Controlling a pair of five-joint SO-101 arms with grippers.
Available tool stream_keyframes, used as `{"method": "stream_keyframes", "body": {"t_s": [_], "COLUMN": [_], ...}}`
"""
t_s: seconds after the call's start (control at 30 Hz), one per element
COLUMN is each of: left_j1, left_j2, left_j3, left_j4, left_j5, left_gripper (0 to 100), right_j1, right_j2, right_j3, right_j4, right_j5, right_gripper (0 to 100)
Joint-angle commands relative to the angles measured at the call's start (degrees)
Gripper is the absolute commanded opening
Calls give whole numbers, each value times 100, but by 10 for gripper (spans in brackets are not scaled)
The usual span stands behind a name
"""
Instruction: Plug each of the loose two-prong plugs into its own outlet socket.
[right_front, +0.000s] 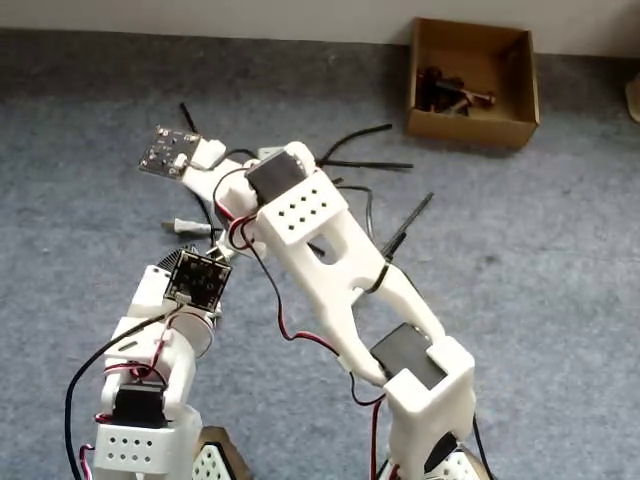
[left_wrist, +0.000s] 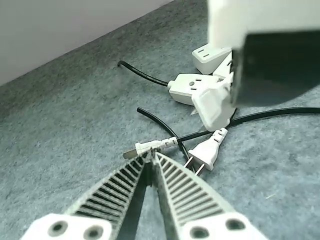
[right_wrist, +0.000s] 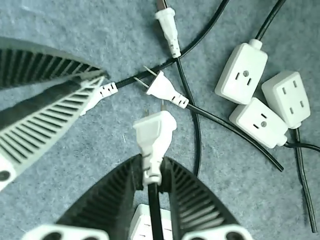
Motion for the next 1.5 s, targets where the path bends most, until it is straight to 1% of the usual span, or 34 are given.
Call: {"method": "stream_keyframes", "body": {"t_s": [0.0, 0.33, 0.47, 0.53, 1.27, 1.47], "left_j1": [101, -180, -268, -347, -321, -321], "left_j2": [-75, -75, -75, -75, -66, -66], "left_j3": [57, 48, 84, 110, 110, 110], "left_j4": [-193, -237, -404, -466, -466, -484], "left_j5": [-26, -18, -18, -9, 9, 343], "left_gripper": [7, 7, 7, 7, 7, 7], "right_j1": [-101, -84, -110, -92, -101, -127], "right_j2": [-84, -110, -110, -119, -110, -110], "right_j3": [-286, -277, -312, -330, -321, -321], "right_j4": [-136, -75, 356, 391, 224, 189], "right_j5": [-167, -176, -185, -185, -211, -211], "right_gripper": [5, 5, 5, 5, 5, 5]}}
